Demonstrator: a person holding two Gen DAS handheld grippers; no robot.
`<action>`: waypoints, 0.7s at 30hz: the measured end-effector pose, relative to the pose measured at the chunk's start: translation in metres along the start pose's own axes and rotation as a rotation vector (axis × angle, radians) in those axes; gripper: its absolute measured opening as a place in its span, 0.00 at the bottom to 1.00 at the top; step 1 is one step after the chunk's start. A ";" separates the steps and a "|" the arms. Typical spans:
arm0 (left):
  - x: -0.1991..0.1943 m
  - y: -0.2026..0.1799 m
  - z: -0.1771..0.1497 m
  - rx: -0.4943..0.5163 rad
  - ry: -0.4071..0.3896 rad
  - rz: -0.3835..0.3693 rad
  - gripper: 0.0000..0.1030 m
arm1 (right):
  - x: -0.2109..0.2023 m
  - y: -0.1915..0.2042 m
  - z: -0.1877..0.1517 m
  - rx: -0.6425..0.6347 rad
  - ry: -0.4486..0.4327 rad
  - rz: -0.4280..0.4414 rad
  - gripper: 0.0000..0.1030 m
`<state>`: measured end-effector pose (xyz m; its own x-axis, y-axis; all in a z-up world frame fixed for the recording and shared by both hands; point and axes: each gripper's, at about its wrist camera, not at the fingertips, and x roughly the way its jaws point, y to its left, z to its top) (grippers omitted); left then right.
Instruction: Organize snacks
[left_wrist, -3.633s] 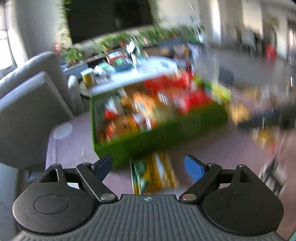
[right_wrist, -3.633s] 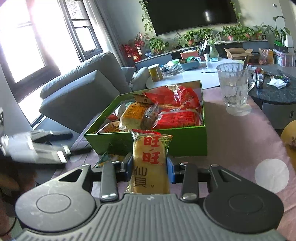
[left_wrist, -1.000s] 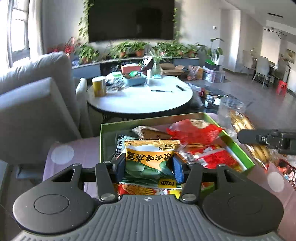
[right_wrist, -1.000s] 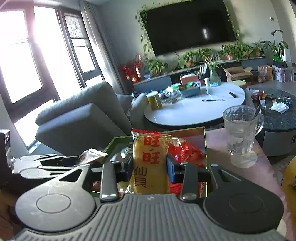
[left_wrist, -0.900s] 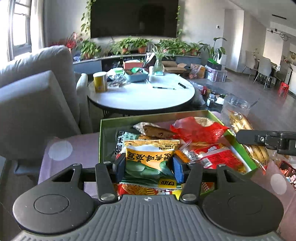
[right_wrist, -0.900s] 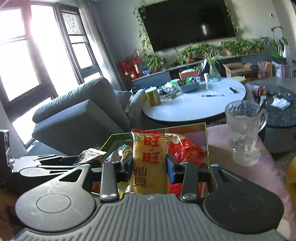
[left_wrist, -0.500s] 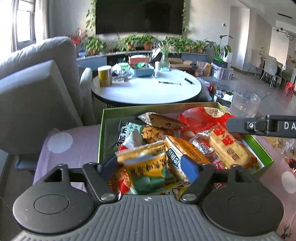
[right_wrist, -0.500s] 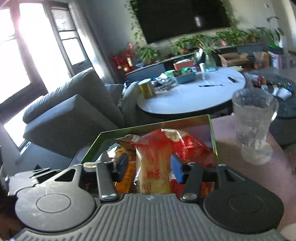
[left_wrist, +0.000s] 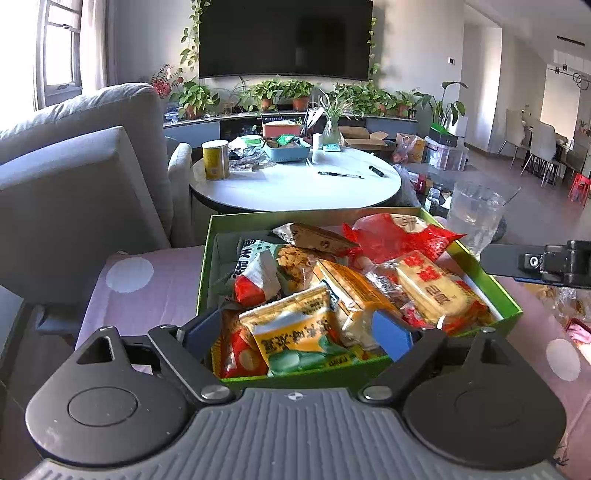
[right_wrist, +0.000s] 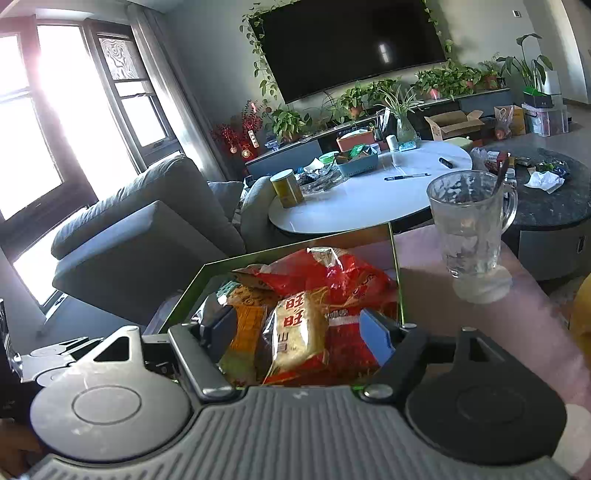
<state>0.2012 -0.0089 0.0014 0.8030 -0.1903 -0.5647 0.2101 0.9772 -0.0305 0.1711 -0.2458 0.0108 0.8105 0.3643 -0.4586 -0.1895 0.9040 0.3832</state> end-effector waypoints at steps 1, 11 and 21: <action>-0.004 -0.001 -0.001 -0.003 -0.002 -0.002 0.87 | -0.002 0.000 0.000 0.006 0.001 0.000 0.83; -0.045 -0.011 -0.009 -0.027 -0.055 0.005 0.90 | -0.033 0.005 -0.006 0.003 -0.016 0.022 0.83; -0.081 -0.027 -0.028 -0.042 -0.114 0.064 1.00 | -0.065 0.018 -0.020 -0.052 -0.021 0.039 0.83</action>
<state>0.1144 -0.0170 0.0247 0.8728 -0.1348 -0.4690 0.1350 0.9903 -0.0334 0.1037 -0.2487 0.0315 0.8131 0.3955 -0.4271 -0.2496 0.8998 0.3579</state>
